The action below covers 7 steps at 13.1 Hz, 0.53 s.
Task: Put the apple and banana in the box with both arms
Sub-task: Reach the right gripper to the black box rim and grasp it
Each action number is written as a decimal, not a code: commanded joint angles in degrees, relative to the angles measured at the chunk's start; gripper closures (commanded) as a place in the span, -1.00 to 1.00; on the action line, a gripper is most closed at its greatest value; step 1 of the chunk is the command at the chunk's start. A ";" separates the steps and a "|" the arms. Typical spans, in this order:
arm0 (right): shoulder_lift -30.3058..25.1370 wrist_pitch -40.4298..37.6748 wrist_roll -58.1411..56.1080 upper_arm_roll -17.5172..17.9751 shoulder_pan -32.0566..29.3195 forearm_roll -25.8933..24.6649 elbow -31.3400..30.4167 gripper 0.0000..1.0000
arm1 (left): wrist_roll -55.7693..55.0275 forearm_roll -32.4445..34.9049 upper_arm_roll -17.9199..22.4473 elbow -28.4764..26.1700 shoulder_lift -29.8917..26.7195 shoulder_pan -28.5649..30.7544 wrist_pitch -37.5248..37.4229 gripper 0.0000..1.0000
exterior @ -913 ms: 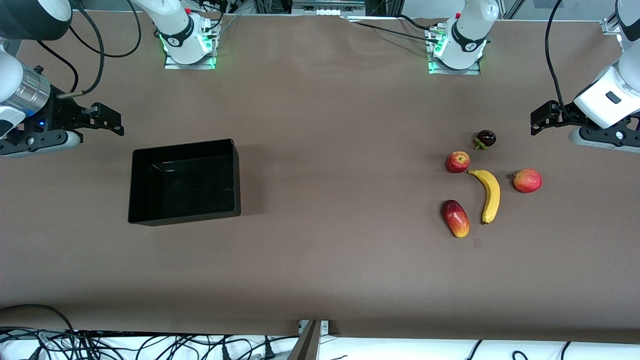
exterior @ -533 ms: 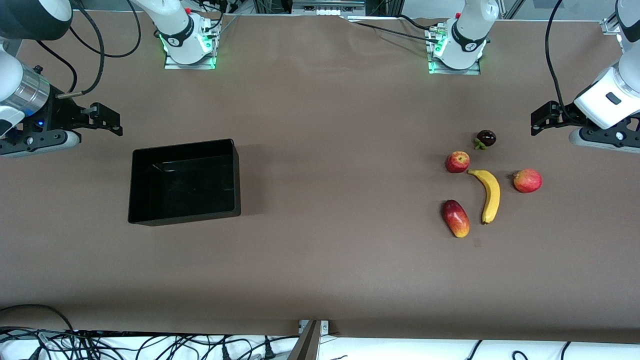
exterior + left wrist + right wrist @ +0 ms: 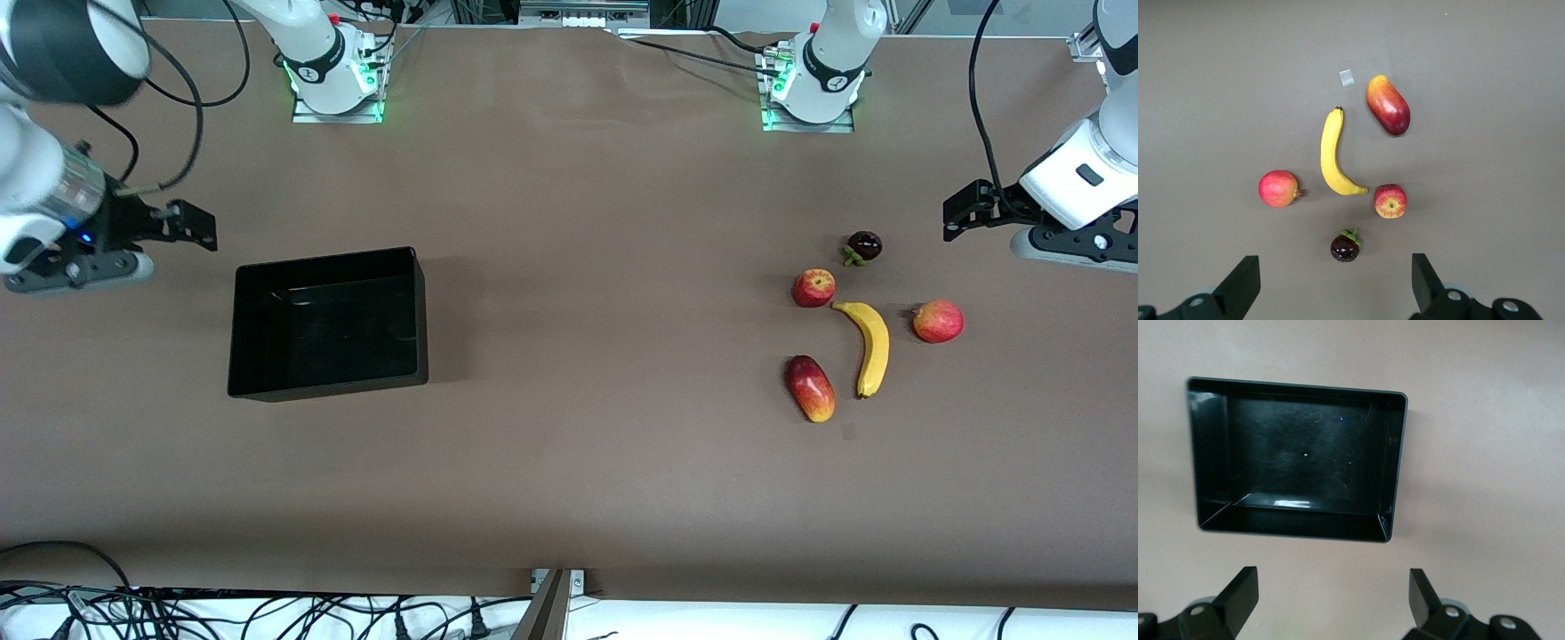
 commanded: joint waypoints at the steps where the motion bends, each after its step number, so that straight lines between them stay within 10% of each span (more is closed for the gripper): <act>1: 2.22 8.12 -1.16 -1.79 -0.54 -1.07 -6.58 -1.00 | 1.37 -1.18 -0.04 1.49 0.70 0.13 -0.54 -1.00; 7: 9.00 23.23 -1.25 -4.79 -2.29 0.16 -18.00 -1.00 | 1.02 -1.27 -0.13 1.58 0.70 0.04 -0.45 -1.00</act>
